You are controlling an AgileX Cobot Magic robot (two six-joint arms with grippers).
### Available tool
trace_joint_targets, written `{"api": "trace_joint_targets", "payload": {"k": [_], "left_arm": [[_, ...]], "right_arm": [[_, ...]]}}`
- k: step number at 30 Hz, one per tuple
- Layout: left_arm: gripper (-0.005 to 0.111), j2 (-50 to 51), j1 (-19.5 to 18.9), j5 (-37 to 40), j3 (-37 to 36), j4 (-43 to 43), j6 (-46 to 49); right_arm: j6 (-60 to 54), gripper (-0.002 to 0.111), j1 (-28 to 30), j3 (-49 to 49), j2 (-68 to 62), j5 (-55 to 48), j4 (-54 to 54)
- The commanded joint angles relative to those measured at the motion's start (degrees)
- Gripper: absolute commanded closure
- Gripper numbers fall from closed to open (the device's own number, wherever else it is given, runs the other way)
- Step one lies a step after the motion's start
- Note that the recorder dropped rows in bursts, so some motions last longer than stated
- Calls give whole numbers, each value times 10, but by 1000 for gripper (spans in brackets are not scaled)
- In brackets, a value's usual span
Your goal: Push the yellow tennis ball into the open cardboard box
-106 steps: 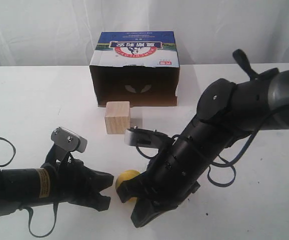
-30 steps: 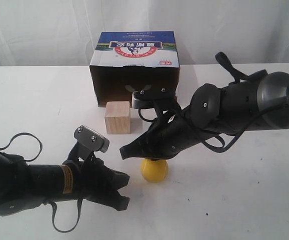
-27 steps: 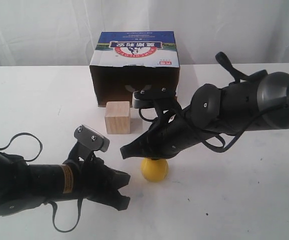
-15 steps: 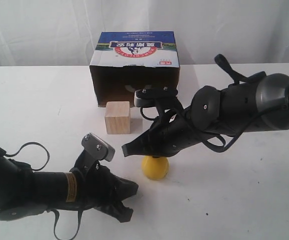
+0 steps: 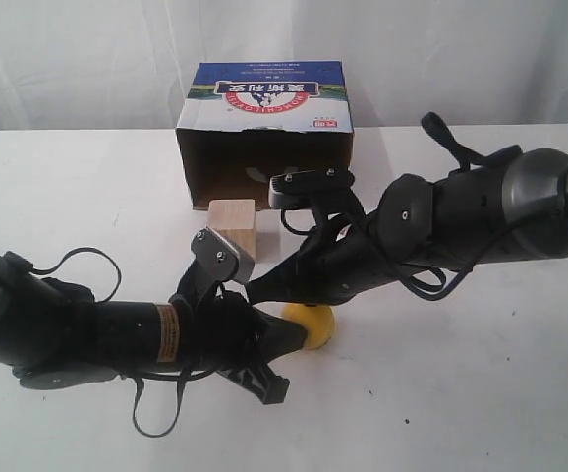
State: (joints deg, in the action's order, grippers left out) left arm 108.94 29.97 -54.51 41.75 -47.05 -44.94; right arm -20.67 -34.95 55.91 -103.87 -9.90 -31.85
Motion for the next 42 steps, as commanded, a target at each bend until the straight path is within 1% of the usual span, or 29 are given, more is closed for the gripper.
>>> {"api": "trace_joint_targets", "payload": {"k": [1,12,20,25,27,29,33,34,37,42], "left_arm": [[107,6,1,31,17,-7,-4],[107,35,1,16,17,-2,-4],[107,35,1,18,17,17,-1],[107,35,1,18,17,53,19],[107,35,1,18,17,66,32],[107,35,1,18,17,69,32],[107,35,1,18,17,69,35],[107,35,1,18,17,69,37],[107,35,1,18,17,74,50],[107,37,1,19,17,94,75]], "right_arm": [[3,108,1,-6,-5,-11,6],[3,108,7,-6,-1,6,6],[-1,108,7,-6,70,0,11],[0,108,7,-6,112,-90,47],[17,108,7,-6,112,-94,82],[62,108,7,-6,112,-94,116],[201,108,7,-6,112,-110,250],[210,108,7,-6,111,-116,257],[211,108,7,-6,97,-178,257],[207,108,7,-6,98,-204,257]]}}
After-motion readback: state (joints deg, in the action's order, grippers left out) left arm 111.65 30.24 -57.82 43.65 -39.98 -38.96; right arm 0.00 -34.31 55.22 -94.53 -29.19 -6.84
